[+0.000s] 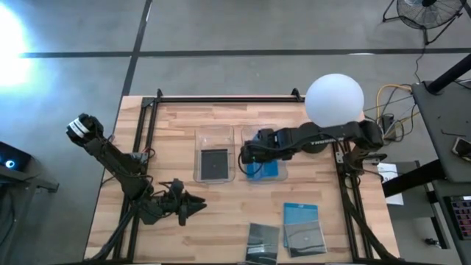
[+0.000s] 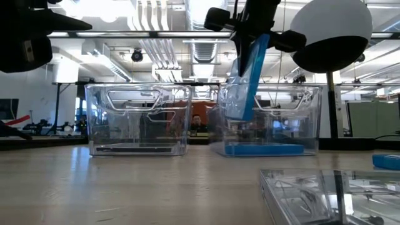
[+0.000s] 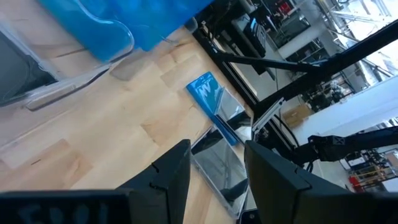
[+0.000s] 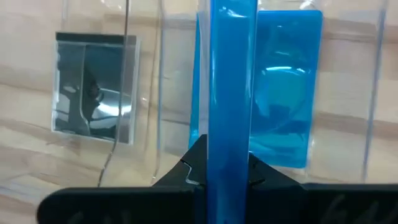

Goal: Pick & place jewel cases by type
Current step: Put the left blue cd case into the right transparent bin

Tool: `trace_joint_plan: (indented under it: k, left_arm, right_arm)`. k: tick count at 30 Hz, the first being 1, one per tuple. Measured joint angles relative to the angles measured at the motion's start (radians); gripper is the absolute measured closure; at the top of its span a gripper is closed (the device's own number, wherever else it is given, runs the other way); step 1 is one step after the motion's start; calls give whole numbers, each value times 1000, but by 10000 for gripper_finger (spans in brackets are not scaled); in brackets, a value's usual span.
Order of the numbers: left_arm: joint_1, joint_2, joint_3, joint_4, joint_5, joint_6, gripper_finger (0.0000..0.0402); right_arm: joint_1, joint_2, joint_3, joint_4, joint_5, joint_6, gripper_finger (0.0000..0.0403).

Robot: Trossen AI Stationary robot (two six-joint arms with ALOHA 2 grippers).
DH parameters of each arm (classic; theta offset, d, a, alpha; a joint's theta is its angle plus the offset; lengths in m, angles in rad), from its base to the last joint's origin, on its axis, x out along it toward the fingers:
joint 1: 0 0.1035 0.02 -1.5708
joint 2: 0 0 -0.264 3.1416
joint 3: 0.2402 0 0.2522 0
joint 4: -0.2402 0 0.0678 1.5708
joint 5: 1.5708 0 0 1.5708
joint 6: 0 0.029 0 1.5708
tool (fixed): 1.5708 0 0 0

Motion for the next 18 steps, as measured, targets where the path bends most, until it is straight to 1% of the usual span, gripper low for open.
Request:
trace_joint_plan:
  k: [2, 4, 6, 9, 12, 14, 18]
  left_arm:
    - [0, 0, 0, -2, 0, 5, 268]
    - [0, 0, 0, -3, 0, 18, 268]
    - [0, 0, 0, -3, 0, 19, 268]
    - [-2, 0, 0, -4, 1, 19, 268]
    - [-6, 0, 0, -3, 1, 18, 268]
    - [-11, 0, 0, -4, 1, 18, 268]
    - [-21, 0, 0, -3, 1, 16, 268]
  right_arm:
    - [7, -1, -4, -1, 2, 1, 385]
    - [7, 0, -8, 31, 2, -3, 370]
    - [6, 0, -9, 72, 6, -4, 346]
    - [6, 1, -12, 93, 22, -5, 300]
    - [7, 2, -14, 14, 57, 26, 255]
    - [7, 0, -14, -44, 61, 34, 229]
    - [46, -15, 1, -203, 61, 31, 193]
